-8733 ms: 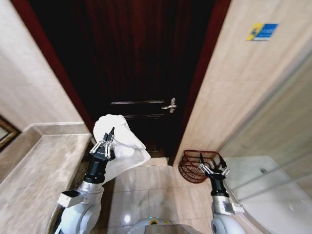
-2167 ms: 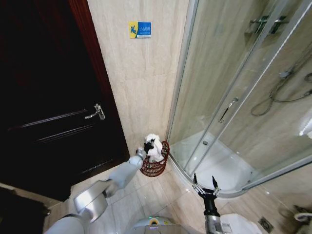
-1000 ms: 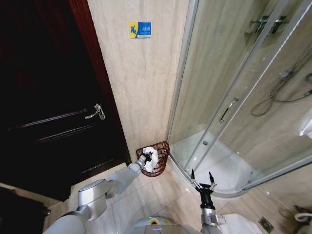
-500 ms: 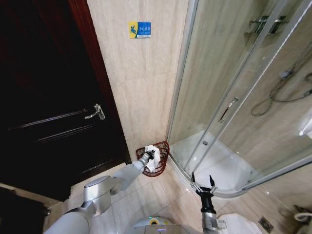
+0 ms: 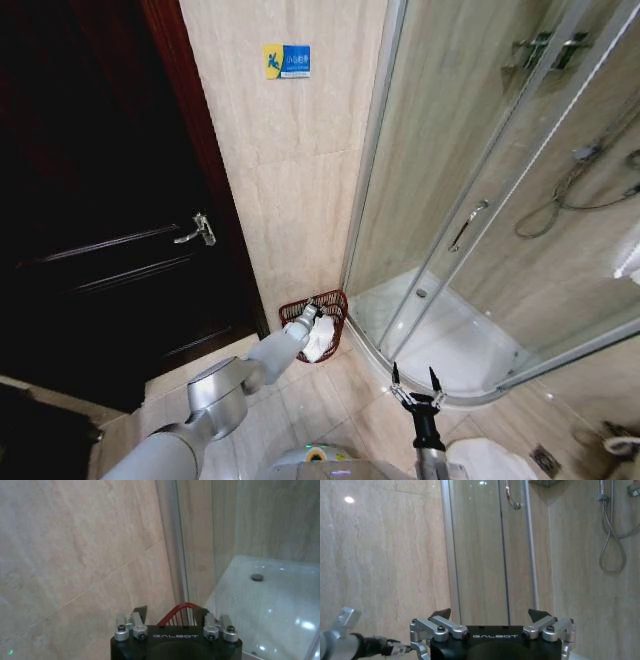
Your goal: Discard the used towel into the hamper.
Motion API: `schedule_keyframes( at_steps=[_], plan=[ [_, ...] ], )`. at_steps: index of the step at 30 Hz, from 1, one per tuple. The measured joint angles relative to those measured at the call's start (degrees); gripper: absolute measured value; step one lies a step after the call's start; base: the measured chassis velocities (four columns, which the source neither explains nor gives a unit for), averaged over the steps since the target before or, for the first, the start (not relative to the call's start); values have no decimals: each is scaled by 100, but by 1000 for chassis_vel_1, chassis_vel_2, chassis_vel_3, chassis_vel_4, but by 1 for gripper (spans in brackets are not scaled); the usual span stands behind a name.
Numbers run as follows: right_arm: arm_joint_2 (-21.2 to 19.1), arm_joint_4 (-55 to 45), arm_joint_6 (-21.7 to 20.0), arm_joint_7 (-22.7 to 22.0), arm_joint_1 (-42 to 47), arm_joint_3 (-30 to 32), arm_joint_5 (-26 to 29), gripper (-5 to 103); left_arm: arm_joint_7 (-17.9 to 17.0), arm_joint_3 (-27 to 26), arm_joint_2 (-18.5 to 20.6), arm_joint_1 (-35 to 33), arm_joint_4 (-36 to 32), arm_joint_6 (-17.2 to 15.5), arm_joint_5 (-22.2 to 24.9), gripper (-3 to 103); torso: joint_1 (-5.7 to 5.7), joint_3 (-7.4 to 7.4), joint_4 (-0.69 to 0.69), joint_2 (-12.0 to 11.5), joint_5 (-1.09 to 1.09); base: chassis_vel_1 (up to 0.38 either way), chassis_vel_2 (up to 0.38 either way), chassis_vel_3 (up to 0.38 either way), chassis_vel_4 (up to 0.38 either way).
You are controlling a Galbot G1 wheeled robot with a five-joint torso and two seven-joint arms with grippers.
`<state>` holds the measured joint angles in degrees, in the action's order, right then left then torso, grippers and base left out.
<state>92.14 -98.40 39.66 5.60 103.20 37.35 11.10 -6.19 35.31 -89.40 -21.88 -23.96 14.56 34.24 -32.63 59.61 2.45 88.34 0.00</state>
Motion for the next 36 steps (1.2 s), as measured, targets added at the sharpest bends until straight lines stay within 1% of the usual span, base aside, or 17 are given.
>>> schedule_keyframes(
  at_steps=[5, 6, 8, 9, 11, 12, 15, 16, 20, 21, 24, 25, 27, 29, 32, 33, 36],
  plan=[
    [0, -119, -123, -33, 17, 29, 27, 100, 95, -218, 390, -232, -404, 252, -93, 79, 0, 0, 0, 0, -2, 0, 0, 0, 0],
    [0, -223, -239, -89, 42, 39, 60, 100, 143, -306, 620, -342, -618, 365, -212, 85, 0, 0, 0, 0, -3, 0, 0, 0, 0],
    [0, -322, -351, -125, 63, 51, 76, 100, 152, -390, 828, -433, -837, 424, -314, 85, 0, 0, 2, 0, 1, 0, 0, 0, 0],
    [0, -460, -495, -163, 85, 73, 67, 100, 124, -515, 1129, -593, -1279, 410, -340, 90, 0, 0, 4, 0, 2, 0, 0, 0, 0],
    [0, -737, -775, -211, 119, 108, 44, 100, -4, -750, 1599, -889, -2212, 184, -128, 98, 0, 0, 3, 0, -2, 0, 0, 0, 0],
    [0, -737, -775, -211, 119, 108, 44, 100, -4, -750, 1599, -889, -2212, 184, -128, 98, 0, 0, 3, 0, -2, 0, 0, 0, 0],
    [-1, -1240, -1226, -220, 211, 98, 25, 100, -301, -1348, 2321, -1598, -4122, -463, 413, 100, 0, 0, -1, 0, -3, 0, 0, 0, 0],
    [-1, -1240, -1226, -220, 211, 98, 25, 100, -301, -1348, 2321, -1598, -4122, -463, 413, 100, 0, 0, -1, 0, -3, 0, 0, 0, 0],
    [-1, -1849, -1808, -106, 375, 42, 13, 100, -651, -2647, 2982, -2803, -6128, -915, 591, 100, 0, -1, 2, 0, 1, 0, 0, 0, 0],
    [-1, -1849, -1808, -106, 375, 42, 13, 100, -651, -2647, 2982, -2803, -6128, -915, 591, 100, 0, -1, 2, 0, 1, 0, 0, 0, 0],
    [0, -2231, -2127, 46, 403, 97, 8, 100, -661, -3517, 3218, -3701, -7121, -1067, 553, 100, 1, -1, 0, 0, -2, 0, 0, 0, 0],
    [0, -2231, -2127, 46, 403, 97, 8, 100, -661, -3517, 3218, -3701, -7121, -1067, 553, 100, 1, -1, 0, 0, -2, 0, 0, 0, 0],
    [-1, -2586, -2324, 127, 391, 142, -5, 100, -623, -4186, 3292, -4425, -7816, -1179, 249, 100, 1, 0, 3, 0, -1, 0, 0, 0, 0],
    [-1, -2725, -2378, 142, 387, 153, -7, 100, -603, -4444, 3265, -4677, -8054, -1209, 53, 100, 0, 0, 1, 0, -1, 0, 0, 0, 0],
    [-1, -3101, -2527, 184, 375, 167, -8, 100, -528, -5258, 2884, -5384, -8729, -1316, -441, 100, 1, 0, 1, 0, -2, 0, 0, 0, 0],
    [-1, -3101, -2527, 184, 375, 167, -8, 100, -528, -5258, 2884, -5384, -8729, -1316, -441, 100, 1, 0, 1, 0, -2, 0, 0, 0, 0],
    [-1, -3270, -2565, 190, 354, 150, -52, 100, -331, -5845, 2333, -5932, -9209, -1326, -718, 100, 1, -1, 0, 0, 0, 0, 0, 0, 0]
  ],
)
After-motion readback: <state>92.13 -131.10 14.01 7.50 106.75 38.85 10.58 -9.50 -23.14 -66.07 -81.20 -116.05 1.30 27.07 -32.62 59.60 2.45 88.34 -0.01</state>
